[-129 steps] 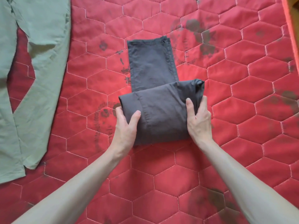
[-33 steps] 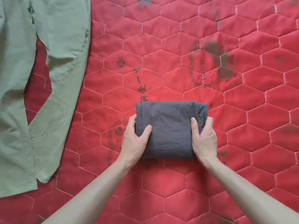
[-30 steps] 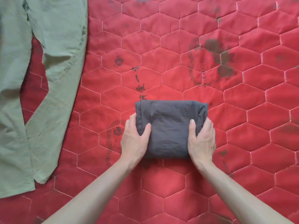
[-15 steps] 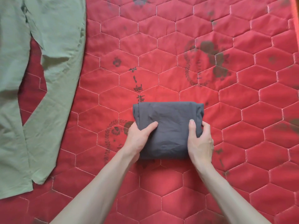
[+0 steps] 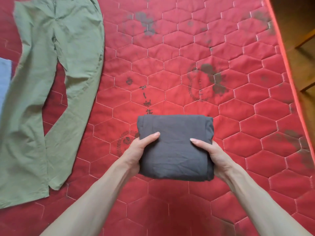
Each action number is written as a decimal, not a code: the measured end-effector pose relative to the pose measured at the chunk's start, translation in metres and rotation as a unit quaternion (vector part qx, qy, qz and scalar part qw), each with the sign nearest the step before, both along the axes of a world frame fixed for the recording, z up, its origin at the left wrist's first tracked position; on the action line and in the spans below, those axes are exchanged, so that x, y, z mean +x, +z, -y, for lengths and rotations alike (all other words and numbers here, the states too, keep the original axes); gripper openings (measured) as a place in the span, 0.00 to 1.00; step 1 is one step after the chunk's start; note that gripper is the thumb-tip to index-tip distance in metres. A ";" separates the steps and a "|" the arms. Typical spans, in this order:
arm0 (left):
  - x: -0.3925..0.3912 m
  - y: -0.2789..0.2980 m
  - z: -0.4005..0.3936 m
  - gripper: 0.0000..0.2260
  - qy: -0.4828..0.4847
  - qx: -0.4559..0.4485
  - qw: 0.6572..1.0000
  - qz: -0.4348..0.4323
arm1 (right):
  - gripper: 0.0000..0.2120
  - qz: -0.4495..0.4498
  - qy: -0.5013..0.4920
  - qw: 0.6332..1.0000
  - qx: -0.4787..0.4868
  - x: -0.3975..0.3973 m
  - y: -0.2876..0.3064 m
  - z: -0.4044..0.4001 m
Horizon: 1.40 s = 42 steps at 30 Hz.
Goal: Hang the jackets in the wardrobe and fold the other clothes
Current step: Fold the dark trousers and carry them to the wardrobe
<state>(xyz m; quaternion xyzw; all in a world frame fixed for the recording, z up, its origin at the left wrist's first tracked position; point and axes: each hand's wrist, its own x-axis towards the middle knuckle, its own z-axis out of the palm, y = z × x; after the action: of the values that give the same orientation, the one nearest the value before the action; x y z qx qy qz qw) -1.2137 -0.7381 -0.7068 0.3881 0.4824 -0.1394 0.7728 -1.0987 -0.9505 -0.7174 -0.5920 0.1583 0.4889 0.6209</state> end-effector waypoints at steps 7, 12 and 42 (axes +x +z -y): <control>-0.025 0.074 -0.003 0.24 0.001 -0.118 0.992 0.039 | 0.25 0.016 0.028 0.999 0.021 -0.010 0.081 0.014; -0.045 0.140 -0.003 0.28 0.019 -0.150 0.986 0.068 | 0.29 0.024 0.027 0.999 0.029 -0.031 0.152 0.022; -0.249 0.437 0.095 0.15 0.233 0.276 0.920 0.149 | 0.16 0.261 0.142 0.952 0.072 -0.156 0.455 0.011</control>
<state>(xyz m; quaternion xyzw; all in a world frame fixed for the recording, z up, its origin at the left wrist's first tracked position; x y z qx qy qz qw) -1.4625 -0.8335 -0.2701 0.4793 0.4575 0.2429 0.7085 -1.2550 -0.9616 -0.2627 -0.6689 -0.1307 0.4109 0.6055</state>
